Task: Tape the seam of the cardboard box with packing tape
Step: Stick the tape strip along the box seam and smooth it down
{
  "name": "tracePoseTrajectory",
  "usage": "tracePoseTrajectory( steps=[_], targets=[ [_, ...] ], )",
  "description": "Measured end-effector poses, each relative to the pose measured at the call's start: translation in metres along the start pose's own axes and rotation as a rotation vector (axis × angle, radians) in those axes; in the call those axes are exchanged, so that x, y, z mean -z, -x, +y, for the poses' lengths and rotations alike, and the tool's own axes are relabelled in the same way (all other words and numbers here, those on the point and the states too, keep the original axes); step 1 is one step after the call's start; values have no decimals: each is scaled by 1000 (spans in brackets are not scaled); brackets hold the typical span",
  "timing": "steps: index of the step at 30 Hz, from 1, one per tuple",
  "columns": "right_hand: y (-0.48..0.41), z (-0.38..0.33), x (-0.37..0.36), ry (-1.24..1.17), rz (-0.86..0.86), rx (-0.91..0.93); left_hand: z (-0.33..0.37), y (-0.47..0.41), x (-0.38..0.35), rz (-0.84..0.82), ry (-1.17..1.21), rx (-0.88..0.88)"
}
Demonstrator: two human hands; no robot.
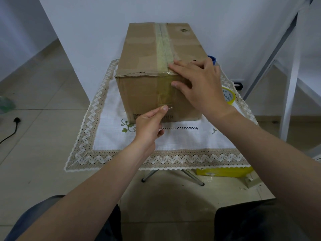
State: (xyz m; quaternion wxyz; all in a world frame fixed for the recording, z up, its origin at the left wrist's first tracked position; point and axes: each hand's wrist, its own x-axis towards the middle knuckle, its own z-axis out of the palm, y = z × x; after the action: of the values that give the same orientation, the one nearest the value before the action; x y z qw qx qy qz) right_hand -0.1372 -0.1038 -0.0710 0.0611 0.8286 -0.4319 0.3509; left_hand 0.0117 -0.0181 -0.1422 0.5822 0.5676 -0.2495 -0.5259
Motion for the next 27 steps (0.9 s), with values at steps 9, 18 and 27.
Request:
tracePoseTrajectory(
  steps=[9, 18, 27],
  targets=[
    [6, -6, 3, 68, -39, 1, 0, 1, -1, 1, -2, 2],
    [-8, -9, -1, -179, 87, -142, 1, 2, 0, -2, 7, 1],
    [-24, -22, 9, -148, 31, -246, 2, 2, -1, 20, -4, 11]
  ],
)
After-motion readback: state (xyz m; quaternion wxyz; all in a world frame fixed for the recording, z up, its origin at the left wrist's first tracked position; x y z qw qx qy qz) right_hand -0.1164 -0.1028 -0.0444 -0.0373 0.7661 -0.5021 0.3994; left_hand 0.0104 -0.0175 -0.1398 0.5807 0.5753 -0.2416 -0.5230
